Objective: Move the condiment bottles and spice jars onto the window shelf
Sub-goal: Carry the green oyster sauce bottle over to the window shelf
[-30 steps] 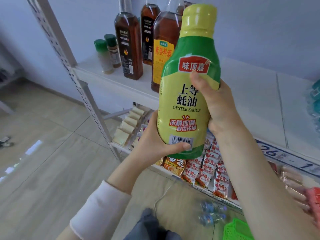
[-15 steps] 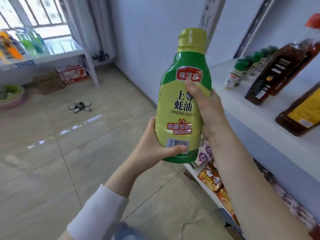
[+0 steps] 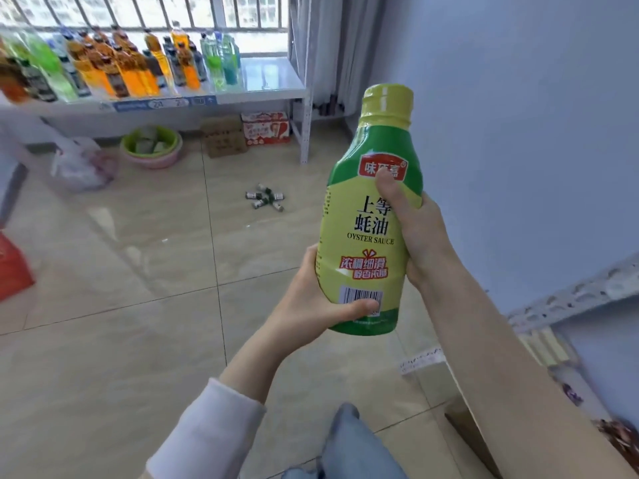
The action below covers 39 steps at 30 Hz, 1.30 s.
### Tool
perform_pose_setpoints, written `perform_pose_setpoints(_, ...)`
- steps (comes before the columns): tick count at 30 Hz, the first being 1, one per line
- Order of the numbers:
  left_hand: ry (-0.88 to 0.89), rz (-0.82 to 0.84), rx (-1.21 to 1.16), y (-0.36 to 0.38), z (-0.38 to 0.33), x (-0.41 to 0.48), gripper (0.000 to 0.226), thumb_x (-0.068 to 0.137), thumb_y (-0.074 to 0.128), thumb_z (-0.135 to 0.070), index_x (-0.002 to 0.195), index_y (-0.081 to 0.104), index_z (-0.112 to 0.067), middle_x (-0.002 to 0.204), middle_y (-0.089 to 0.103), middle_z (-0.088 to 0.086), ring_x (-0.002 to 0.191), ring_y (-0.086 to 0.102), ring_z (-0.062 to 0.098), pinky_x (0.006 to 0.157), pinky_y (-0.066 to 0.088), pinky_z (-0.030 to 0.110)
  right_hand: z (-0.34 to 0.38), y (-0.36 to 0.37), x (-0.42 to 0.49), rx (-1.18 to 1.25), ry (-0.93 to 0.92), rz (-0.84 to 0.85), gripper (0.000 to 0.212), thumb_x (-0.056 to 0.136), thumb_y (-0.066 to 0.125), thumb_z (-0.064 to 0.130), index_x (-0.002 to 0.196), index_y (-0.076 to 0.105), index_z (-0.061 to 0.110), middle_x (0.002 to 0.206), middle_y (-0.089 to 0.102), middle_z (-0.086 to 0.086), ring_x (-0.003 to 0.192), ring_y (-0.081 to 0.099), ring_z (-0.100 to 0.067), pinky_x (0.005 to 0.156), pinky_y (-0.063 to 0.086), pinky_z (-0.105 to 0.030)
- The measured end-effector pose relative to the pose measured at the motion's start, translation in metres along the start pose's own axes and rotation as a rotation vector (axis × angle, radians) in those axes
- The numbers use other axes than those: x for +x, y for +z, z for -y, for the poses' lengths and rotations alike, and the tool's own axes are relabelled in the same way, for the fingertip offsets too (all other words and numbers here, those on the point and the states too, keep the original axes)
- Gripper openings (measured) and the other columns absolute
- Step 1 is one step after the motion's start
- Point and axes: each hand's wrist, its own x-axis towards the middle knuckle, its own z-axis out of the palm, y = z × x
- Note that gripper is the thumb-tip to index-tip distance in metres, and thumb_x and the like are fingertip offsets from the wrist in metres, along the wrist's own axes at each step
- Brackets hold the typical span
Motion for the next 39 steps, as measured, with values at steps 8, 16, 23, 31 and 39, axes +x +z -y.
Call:
perform_pose_setpoints(8,-0.011,-0.021,0.040,-0.053,-0.013,0.152,0.087,0.055,0.085,-0.031,0.126,0.038,-0.017,0.116,0.060,0.000,0.103,0.063,0.011,0.084,0.056,0.034,0.018,0.026,0.161,0.022,0.008,0.026,0.054,0.057,0.070,0.051,0.099,0.060,0.019,0.078,0.074,0.001,0.070,0.072,-0.017,0.059,0.055,-0.029)
perform_pose_setpoints(16,-0.055,-0.172,0.011,-0.151,-0.031,0.277,0.087,0.048,0.084,-0.040,0.121,0.040,-0.020,0.114,0.061,0.000,0.102,0.064,0.011,0.086,0.055,0.037,0.046,0.118,0.317,0.034,0.057,0.136,0.065,0.054,0.072,0.050,0.107,0.060,0.013,0.085,0.074,-0.003,0.074,0.072,-0.018,0.061,0.056,-0.030)
perform_pose_setpoints(23,-0.045,-0.254,0.014,-0.277,-0.038,0.370,0.091,0.050,0.085,-0.039,0.125,0.038,-0.020,0.115,0.061,-0.001,0.103,0.063,0.010,0.086,0.055,0.035,0.059,0.235,0.436,0.040,0.043,0.229,0.073,0.057,0.073,0.047,0.117,0.056,0.008,0.098,0.072,-0.009,0.085,0.071,-0.024,0.071,0.058,-0.037)
perform_pose_setpoints(31,-0.008,-0.259,0.040,-0.381,-0.064,0.487,0.096,0.046,0.084,-0.045,0.126,0.036,-0.021,0.113,0.062,-0.005,0.104,0.063,0.008,0.089,0.054,0.038,0.095,0.319,0.562,0.033,0.008,0.214,0.070,0.059,0.074,0.048,0.115,0.059,0.008,0.096,0.073,-0.008,0.084,0.071,-0.024,0.072,0.058,-0.037)
perform_pose_setpoints(39,0.028,-0.244,0.102,-0.438,-0.085,0.647,0.090,0.049,0.085,-0.043,0.123,0.038,-0.022,0.115,0.061,-0.004,0.103,0.062,0.007,0.090,0.053,0.036,0.126,0.347,0.720,0.042,-0.045,0.173,0.067,0.066,0.075,0.046,0.117,0.056,0.007,0.097,0.072,-0.008,0.083,0.072,-0.023,0.069,0.059,-0.035)
